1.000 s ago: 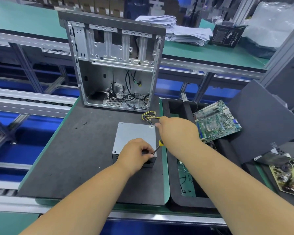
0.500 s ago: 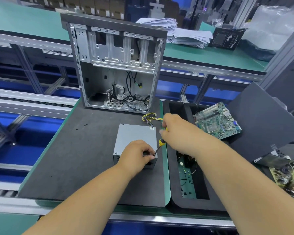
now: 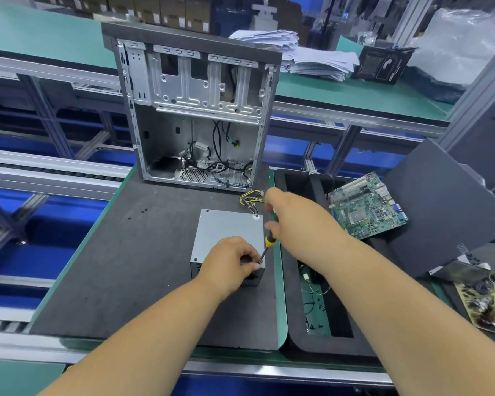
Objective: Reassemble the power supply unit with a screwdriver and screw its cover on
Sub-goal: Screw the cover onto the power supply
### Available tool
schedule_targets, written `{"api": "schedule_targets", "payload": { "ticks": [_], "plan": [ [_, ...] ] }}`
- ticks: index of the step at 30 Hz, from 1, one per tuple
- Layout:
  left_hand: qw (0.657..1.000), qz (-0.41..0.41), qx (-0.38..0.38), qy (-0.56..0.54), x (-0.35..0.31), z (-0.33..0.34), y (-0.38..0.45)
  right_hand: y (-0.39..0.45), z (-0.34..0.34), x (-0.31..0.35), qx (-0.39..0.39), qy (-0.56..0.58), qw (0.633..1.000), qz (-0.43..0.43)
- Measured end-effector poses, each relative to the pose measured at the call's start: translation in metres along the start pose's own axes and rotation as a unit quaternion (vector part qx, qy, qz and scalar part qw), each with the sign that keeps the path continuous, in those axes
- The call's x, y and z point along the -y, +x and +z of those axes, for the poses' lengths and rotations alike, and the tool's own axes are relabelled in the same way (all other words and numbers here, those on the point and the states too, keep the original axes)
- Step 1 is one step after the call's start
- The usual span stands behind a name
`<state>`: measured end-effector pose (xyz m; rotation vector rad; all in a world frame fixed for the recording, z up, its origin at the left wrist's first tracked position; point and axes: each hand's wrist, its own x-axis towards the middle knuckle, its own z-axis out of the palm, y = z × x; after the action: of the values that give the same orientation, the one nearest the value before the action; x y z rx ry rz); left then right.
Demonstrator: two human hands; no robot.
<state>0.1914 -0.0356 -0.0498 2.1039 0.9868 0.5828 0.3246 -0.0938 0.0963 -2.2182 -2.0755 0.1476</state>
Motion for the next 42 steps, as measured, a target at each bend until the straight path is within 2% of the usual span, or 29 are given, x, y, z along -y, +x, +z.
{"api": "schedule_targets", "payload": {
  "ticks": [3, 4, 7, 8, 10, 12, 14, 17, 19, 21, 23, 25, 27, 29, 31, 33, 35, 37, 39, 41, 42],
  "plan": [
    [1.000, 0.001, 0.003, -0.007, 0.001, 0.000, 0.000, 0.000, 0.010, 0.000, -0.038, -0.159, 0.984, 0.071],
    [1.000, 0.001, 0.003, -0.009, 0.001, 0.000, 0.000, 0.000, 0.011, -0.003, -0.033, -0.146, 0.986, 0.071],
    [1.000, 0.001, 0.004, -0.008, 0.002, 0.000, 0.001, -0.001, -0.001, -0.010, 0.051, 0.069, 0.996, 0.018],
    [1.000, 0.001, 0.003, -0.007, 0.002, 0.000, 0.002, -0.002, -0.005, -0.010, 0.067, 0.087, 0.994, -0.011],
    [1.000, 0.001, 0.002, -0.005, 0.002, 0.000, 0.002, 0.000, -0.003, -0.007, 0.028, 0.019, 0.999, -0.024],
    [1.000, 0.005, 0.002, -0.005, 0.001, 0.000, 0.002, 0.001, 0.003, -0.002, -0.022, -0.117, 0.993, 0.021],
    [1.000, 0.008, 0.003, -0.008, 0.002, 0.000, 0.002, 0.000, 0.011, -0.002, -0.035, -0.149, 0.987, 0.045],
    [1.000, 0.008, 0.002, -0.010, 0.002, 0.000, 0.001, -0.003, 0.005, -0.009, 0.024, 0.058, 0.998, 0.022],
    [1.000, 0.006, -0.001, -0.010, 0.003, 0.000, 0.002, -0.004, -0.002, -0.010, 0.053, 0.098, 0.993, -0.024],
    [1.000, 0.010, -0.002, -0.010, 0.003, 0.001, 0.001, -0.002, -0.001, -0.005, 0.008, 0.016, 0.999, -0.034],
    [1.000, 0.016, 0.003, -0.011, 0.004, 0.000, 0.002, 0.000, 0.006, 0.004, -0.031, -0.106, 0.994, 0.018],
    [1.000, 0.020, 0.006, -0.014, 0.004, 0.000, 0.002, 0.000, 0.013, 0.008, -0.044, -0.144, 0.987, 0.056],
    [1.000, 0.021, 0.007, -0.020, 0.004, 0.000, 0.002, -0.001, 0.013, 0.007, -0.039, -0.068, 0.996, 0.045],
    [1.000, 0.020, 0.008, -0.022, 0.005, 0.000, 0.002, -0.002, 0.005, 0.001, 0.018, 0.060, 0.998, 0.014],
    [1.000, 0.019, 0.010, -0.014, 0.006, 0.000, 0.002, -0.002, -0.002, -0.001, 0.039, 0.093, 0.995, -0.012],
    [1.000, 0.018, 0.009, -0.012, 0.007, 0.000, 0.002, -0.001, 0.001, 0.001, -0.017, 0.011, 1.000, -0.005],
    [1.000, 0.018, 0.009, -0.014, 0.007, 0.000, 0.001, 0.000, 0.011, 0.005, -0.059, -0.101, 0.992, 0.046],
    [1.000, 0.021, 0.009, -0.011, 0.006, 0.000, 0.001, 0.000, 0.019, 0.003, -0.082, -0.125, 0.985, 0.081],
    [1.000, 0.021, 0.010, -0.003, 0.006, 0.000, 0.001, 0.001, 0.017, -0.004, -0.073, -0.041, 0.993, 0.078],
    [1.000, 0.019, 0.011, 0.001, 0.006, -0.001, 0.001, 0.000, 0.009, -0.010, -0.008, 0.084, 0.996, 0.038],
    [1.000, 0.017, 0.012, 0.001, 0.006, -0.001, 0.001, 0.000, 0.005, -0.011, 0.010, 0.106, 0.994, 0.013]
  ]
}}
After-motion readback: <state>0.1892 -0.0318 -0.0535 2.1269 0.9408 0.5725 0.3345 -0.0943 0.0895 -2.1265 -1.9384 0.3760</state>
